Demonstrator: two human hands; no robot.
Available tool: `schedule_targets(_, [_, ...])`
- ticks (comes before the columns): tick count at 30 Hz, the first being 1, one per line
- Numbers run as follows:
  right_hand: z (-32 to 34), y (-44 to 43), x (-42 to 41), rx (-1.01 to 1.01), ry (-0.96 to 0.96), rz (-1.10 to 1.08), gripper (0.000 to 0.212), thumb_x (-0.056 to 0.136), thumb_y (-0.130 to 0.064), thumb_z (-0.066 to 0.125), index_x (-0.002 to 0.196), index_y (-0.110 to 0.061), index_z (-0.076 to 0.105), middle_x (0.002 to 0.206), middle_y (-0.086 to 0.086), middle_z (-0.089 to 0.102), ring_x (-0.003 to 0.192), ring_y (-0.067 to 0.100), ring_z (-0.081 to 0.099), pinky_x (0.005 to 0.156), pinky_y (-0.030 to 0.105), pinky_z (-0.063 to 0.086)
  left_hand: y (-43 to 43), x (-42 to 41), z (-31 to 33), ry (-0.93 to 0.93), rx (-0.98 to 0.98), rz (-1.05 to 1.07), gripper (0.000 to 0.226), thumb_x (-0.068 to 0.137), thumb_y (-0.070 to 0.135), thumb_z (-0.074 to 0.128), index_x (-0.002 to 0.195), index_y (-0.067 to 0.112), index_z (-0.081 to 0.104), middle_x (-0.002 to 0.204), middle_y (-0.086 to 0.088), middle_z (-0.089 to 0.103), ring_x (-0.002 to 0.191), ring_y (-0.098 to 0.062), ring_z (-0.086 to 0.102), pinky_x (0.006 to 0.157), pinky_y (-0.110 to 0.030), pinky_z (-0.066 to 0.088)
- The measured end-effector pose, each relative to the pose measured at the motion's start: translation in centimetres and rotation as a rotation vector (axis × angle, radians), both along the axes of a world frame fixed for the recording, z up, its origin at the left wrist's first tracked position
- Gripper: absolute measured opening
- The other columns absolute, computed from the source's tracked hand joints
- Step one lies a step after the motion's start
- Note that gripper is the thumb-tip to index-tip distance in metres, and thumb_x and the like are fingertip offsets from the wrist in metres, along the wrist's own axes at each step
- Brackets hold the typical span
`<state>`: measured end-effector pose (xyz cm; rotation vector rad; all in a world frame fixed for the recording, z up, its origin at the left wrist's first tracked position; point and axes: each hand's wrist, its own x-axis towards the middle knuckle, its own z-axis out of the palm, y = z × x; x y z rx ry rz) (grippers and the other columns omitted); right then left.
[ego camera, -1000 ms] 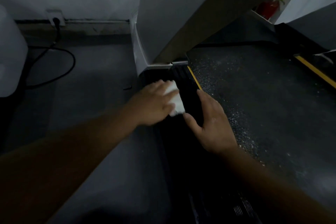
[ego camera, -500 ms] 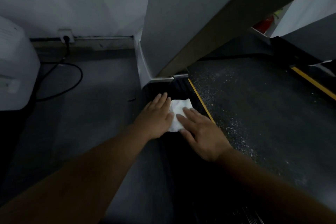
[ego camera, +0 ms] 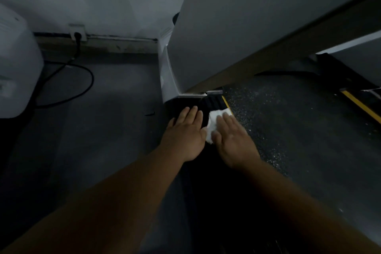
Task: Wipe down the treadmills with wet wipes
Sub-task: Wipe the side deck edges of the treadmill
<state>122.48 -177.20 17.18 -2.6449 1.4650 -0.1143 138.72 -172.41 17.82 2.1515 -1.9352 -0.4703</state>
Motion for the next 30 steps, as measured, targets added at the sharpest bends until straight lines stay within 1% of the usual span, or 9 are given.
schedule_targets(4, [0.7,-5.2,4.3,-0.003,0.012,-0.007,0.094,0.084,-0.048,-0.008,0.149,0.003,0.037,0.16,0.022,0.028,0.15,0.037,0.019,0.123,0.046,0.017,0.1,-0.1,-0.2,-0.02,-0.022,-0.016,0.061,0.108,0.047,0.015,0.163,0.024,0.002,0.17,0.007,-0.009,0.155,-0.012,-0.012,0.125,-0.045,0.007])
schedule_targets(7, [1.5,-4.5,4.0,-0.063,-0.079,0.184,0.068,0.096,-0.036,0.015,0.138,0.005,0.05,0.142,0.022,0.051,0.134,0.038,0.043,0.117,0.046,0.029,0.0,0.0,-0.6,0.005,-0.034,-0.019,0.06,0.108,0.045,0.015,0.162,0.024,0.001,0.17,0.008,-0.01,0.155,-0.011,-0.013,0.126,-0.045,0.007])
schedule_targets(10, [2.2,-3.5,2.0,-0.059,-0.149,0.219,0.049,0.102,-0.026,0.041,0.144,-0.002,0.049,0.15,0.017,0.049,0.141,0.028,0.041,0.117,0.03,0.025,0.0,0.0,-0.6,0.0,-0.057,0.003,0.059,0.108,0.043,0.015,0.163,0.024,0.004,0.17,0.008,-0.009,0.155,-0.011,-0.012,0.126,-0.044,0.007])
schedule_targets(14, [1.9,-5.2,4.5,-0.094,-0.128,0.222,0.047,0.098,-0.02,0.034,0.117,0.01,0.064,0.127,0.031,0.06,0.124,0.042,0.05,0.103,0.055,0.046,0.0,-0.1,-0.6,-0.016,-0.057,-0.001,0.061,0.108,0.044,0.017,0.162,0.022,0.001,0.17,0.007,-0.01,0.155,-0.011,-0.013,0.124,-0.044,0.009])
schedule_targets(18, [1.5,-2.5,1.0,-0.008,-0.259,0.28,0.044,0.099,-0.022,0.045,0.137,-0.005,0.06,0.144,0.011,0.057,0.135,0.023,0.048,0.116,0.022,0.026,0.1,-0.2,-0.3,0.006,-0.042,0.001,0.06,0.108,0.043,0.019,0.162,0.022,0.002,0.17,0.008,-0.01,0.154,-0.011,-0.013,0.124,-0.046,0.013])
schedule_targets(22, [1.7,-2.7,-1.9,-0.05,-0.337,0.185,0.035,0.089,0.0,0.06,0.122,-0.009,0.067,0.122,0.012,0.065,0.11,0.031,0.061,0.094,0.04,0.051,0.0,-0.2,-0.5,0.007,-0.065,0.022,0.06,0.108,0.043,0.021,0.162,0.022,0.008,0.17,0.008,-0.007,0.155,-0.01,-0.011,0.122,-0.047,0.017])
schedule_targets(24, [1.3,-4.0,-0.5,-0.146,-0.285,0.113,0.036,0.092,-0.006,0.055,0.127,-0.002,0.063,0.123,0.022,0.06,0.109,0.04,0.058,0.093,0.044,0.049,-0.1,-0.3,-0.6,-0.002,-0.059,0.017,0.06,0.108,0.044,0.021,0.162,0.022,0.008,0.17,0.008,-0.007,0.155,-0.011,-0.011,0.122,-0.047,0.017])
schedule_targets(26, [1.0,-4.5,1.4,-0.149,-0.226,0.108,0.038,0.099,-0.014,0.046,0.129,0.008,0.059,0.132,0.034,0.054,0.122,0.049,0.053,0.106,0.046,0.042,-0.2,-0.1,-0.6,0.0,-0.049,0.013,0.06,0.108,0.044,0.02,0.162,0.023,0.006,0.17,0.008,-0.008,0.155,-0.01,-0.012,0.122,-0.046,0.016])
schedule_targets(30, [1.2,-1.3,-0.1,-0.126,-0.218,0.169,0.04,0.102,-0.016,0.048,0.132,0.011,0.056,0.14,0.032,0.053,0.132,0.042,0.049,0.116,0.028,0.022,0.0,-0.1,-0.4,0.007,-0.043,0.005,0.06,0.108,0.043,0.019,0.162,0.023,0.004,0.17,0.008,-0.01,0.154,-0.01,-0.013,0.122,-0.046,0.015])
